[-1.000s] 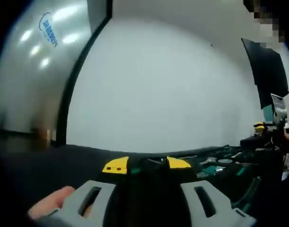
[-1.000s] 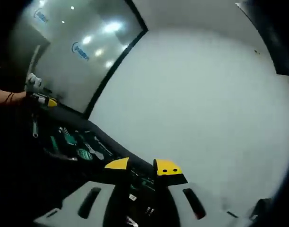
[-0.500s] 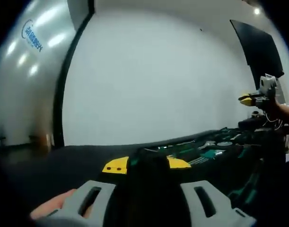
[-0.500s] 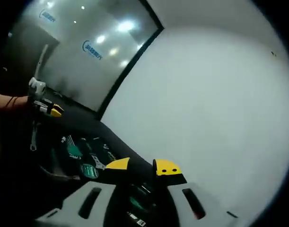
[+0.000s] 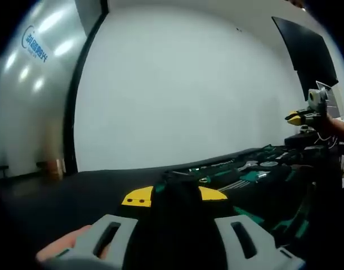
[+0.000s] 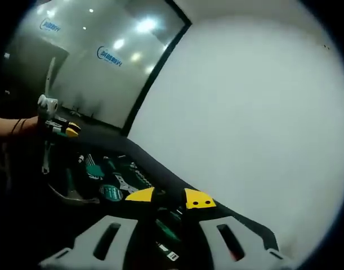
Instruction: Pick up the tools and put them into their designated positions in the toolbox.
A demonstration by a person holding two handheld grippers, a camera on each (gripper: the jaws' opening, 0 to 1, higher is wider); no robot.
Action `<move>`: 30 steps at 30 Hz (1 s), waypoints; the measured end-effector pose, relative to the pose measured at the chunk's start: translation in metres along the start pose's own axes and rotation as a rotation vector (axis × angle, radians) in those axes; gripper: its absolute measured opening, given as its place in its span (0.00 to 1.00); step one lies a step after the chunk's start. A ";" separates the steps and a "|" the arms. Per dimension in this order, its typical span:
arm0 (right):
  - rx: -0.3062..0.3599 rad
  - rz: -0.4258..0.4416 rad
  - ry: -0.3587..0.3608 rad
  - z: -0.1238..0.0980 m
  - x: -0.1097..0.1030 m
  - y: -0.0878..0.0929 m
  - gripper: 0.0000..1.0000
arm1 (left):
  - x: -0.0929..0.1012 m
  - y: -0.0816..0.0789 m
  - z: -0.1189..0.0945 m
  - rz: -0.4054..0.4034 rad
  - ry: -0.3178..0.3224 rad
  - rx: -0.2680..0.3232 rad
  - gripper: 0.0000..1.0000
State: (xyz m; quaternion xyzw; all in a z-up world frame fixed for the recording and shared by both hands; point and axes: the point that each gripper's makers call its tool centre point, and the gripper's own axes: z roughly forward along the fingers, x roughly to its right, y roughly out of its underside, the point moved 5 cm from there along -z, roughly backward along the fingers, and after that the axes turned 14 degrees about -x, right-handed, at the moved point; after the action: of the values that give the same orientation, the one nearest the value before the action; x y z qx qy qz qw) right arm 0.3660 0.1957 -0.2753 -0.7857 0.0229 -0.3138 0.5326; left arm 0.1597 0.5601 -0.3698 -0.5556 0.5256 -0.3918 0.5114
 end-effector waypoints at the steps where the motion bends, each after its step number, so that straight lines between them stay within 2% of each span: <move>1: -0.011 -0.017 -0.016 0.005 0.000 -0.003 0.16 | -0.001 0.000 0.000 0.001 0.001 -0.001 0.26; 8: -0.034 -0.103 -0.113 0.045 -0.001 -0.029 0.16 | 0.001 0.002 0.001 0.017 -0.004 -0.014 0.26; 11: -0.045 -0.175 -0.133 0.062 -0.002 -0.032 0.17 | 0.001 0.003 0.001 0.018 0.002 -0.018 0.26; 13: -0.053 -0.183 -0.143 0.073 -0.003 -0.031 0.17 | 0.001 0.003 0.001 0.019 0.003 -0.022 0.26; 15: -0.065 -0.163 -0.199 0.082 -0.012 -0.031 0.17 | 0.002 0.004 0.002 0.027 -0.002 -0.027 0.26; 19: -0.101 -0.203 -0.261 0.097 -0.033 -0.032 0.17 | 0.002 0.005 0.003 0.041 -0.002 -0.031 0.26; 20: -0.114 -0.161 -0.316 0.099 -0.043 -0.033 0.16 | 0.002 0.005 0.002 0.043 -0.001 -0.032 0.26; 22: -0.129 -0.001 -0.414 0.100 -0.059 -0.036 0.15 | 0.001 0.005 0.002 0.044 -0.003 -0.034 0.26; 23: -0.145 0.080 -0.492 0.100 -0.073 -0.039 0.15 | 0.001 0.005 0.002 0.045 -0.003 -0.033 0.26; 24: -0.162 0.089 -0.519 0.101 -0.081 -0.039 0.15 | 0.002 0.005 0.002 0.046 -0.003 -0.032 0.26; 25: -0.188 0.069 -0.562 0.102 -0.095 -0.039 0.15 | 0.002 0.004 0.002 0.046 -0.003 -0.029 0.26; 26: -0.207 0.088 -0.616 0.102 -0.109 -0.039 0.15 | 0.001 0.005 0.002 0.046 -0.002 -0.029 0.26; 28: -0.229 0.218 -0.670 0.102 -0.126 -0.044 0.14 | 0.001 0.005 0.002 0.045 -0.001 -0.028 0.26; 29: -0.256 0.246 -0.714 0.104 -0.137 -0.046 0.14 | 0.001 0.004 0.002 0.044 0.000 -0.027 0.26; 30: -0.259 0.236 -0.721 0.107 -0.143 -0.049 0.14 | 0.001 0.004 0.001 0.044 0.001 -0.025 0.26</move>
State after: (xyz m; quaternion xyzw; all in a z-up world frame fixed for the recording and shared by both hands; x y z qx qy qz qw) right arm 0.2924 0.3574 -0.3260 -0.8980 -0.0359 0.0508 0.4356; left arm 0.1603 0.5593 -0.3743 -0.5500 0.5428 -0.3743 0.5126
